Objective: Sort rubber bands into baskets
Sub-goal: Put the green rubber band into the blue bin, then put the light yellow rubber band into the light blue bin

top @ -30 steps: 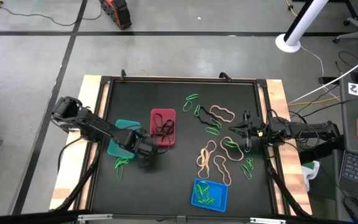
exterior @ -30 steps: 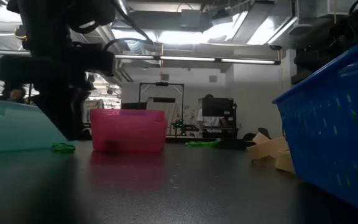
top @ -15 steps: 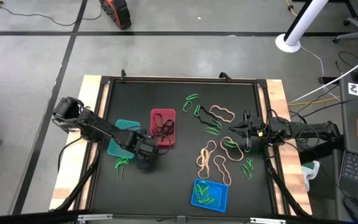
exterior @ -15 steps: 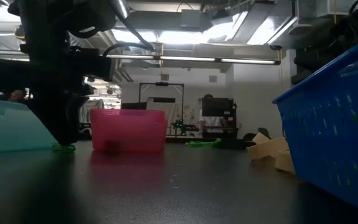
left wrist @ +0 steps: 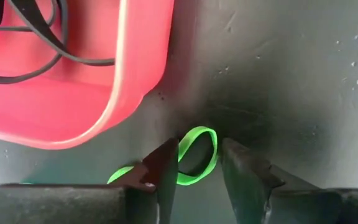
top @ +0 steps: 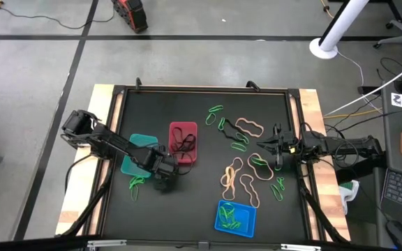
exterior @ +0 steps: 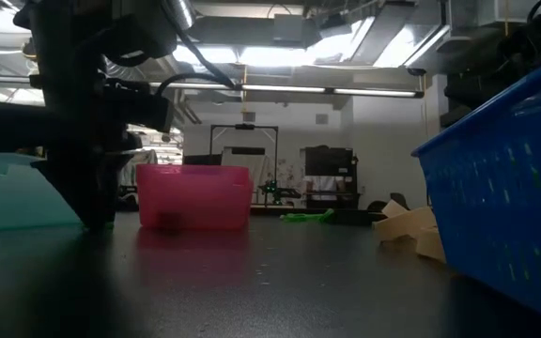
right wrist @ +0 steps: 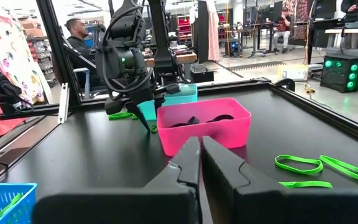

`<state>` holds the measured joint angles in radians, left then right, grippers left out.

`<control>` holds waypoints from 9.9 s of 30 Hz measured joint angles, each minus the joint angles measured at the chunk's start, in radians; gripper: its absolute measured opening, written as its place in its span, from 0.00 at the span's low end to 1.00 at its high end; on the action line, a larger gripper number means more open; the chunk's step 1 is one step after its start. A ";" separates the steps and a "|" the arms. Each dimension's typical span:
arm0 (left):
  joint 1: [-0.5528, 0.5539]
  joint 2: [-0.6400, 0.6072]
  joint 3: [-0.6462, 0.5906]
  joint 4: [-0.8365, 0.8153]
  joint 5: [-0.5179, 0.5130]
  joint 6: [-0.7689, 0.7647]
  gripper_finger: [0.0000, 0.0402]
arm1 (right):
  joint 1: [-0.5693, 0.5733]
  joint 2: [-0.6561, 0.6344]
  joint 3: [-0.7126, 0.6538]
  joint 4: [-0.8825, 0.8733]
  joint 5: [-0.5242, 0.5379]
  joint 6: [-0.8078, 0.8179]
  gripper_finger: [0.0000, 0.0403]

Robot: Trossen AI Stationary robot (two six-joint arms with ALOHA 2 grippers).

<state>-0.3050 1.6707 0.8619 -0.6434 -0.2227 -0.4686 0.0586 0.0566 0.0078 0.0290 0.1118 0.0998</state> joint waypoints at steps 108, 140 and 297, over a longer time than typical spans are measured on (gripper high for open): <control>-0.156 0.432 0.592 0.826 -0.030 0.107 0.41 | 0.000 0.000 0.003 0.011 -0.037 0.022 0.05; 0.048 0.087 0.591 0.302 -0.031 0.177 0.41 | 0.000 0.081 0.146 0.180 -0.254 -0.051 0.47; 0.076 -0.069 0.585 -0.104 -0.185 0.020 0.00 | 0.000 1.394 1.209 -0.435 -0.056 -0.316 0.53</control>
<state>-0.2293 1.6018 1.4471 -0.7471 -0.4082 -0.4484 0.0586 1.4502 1.2167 -0.4056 0.0554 -0.2165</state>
